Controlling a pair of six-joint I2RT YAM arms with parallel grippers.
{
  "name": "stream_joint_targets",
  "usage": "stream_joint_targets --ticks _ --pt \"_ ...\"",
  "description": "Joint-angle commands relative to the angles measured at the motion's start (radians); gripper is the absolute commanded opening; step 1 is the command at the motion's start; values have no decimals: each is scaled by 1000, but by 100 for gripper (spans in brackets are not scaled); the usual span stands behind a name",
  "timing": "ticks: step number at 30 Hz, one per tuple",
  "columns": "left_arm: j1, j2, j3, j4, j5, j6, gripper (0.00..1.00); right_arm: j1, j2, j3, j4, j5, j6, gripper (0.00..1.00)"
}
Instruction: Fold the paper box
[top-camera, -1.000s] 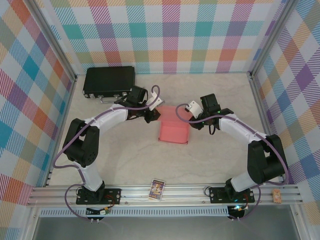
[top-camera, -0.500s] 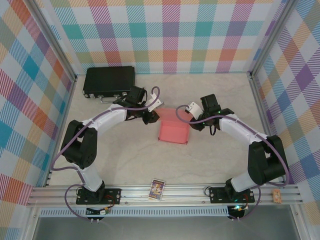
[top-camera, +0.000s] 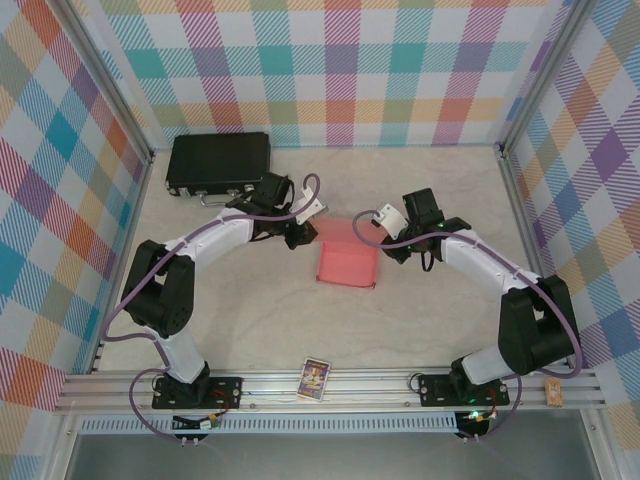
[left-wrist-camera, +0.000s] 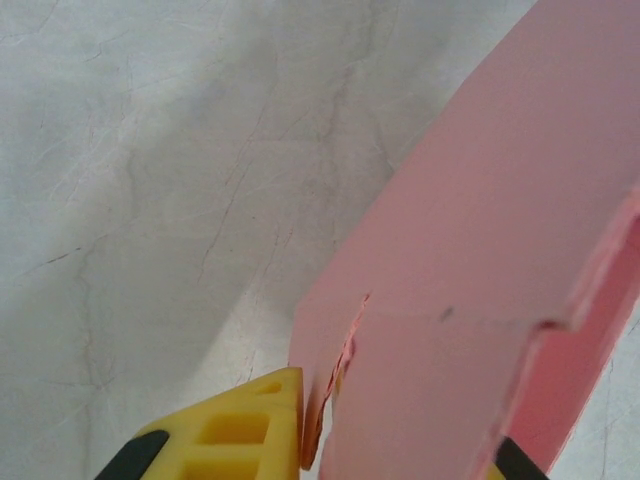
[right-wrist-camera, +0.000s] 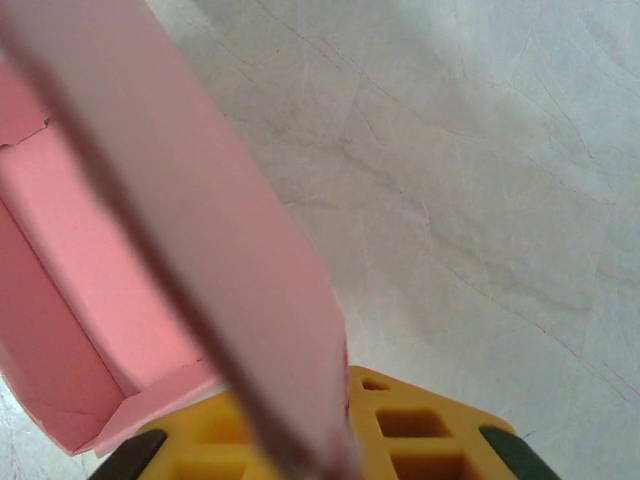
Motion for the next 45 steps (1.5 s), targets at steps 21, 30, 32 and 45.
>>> stream_joint_targets --ticks 21,30,32,45 --pt "-38 -22 -5 47 4 -210 4 22 0 17 -6 -5 144 6" --pt "-66 -35 -49 134 -41 -347 4 48 3 13 32 70 281 5" --pt "-74 -41 -63 151 -56 -371 4 55 -2 5 42 90 308 5" --pt "-94 -85 -68 180 -107 -405 5 92 -56 -1 71 175 355 5"
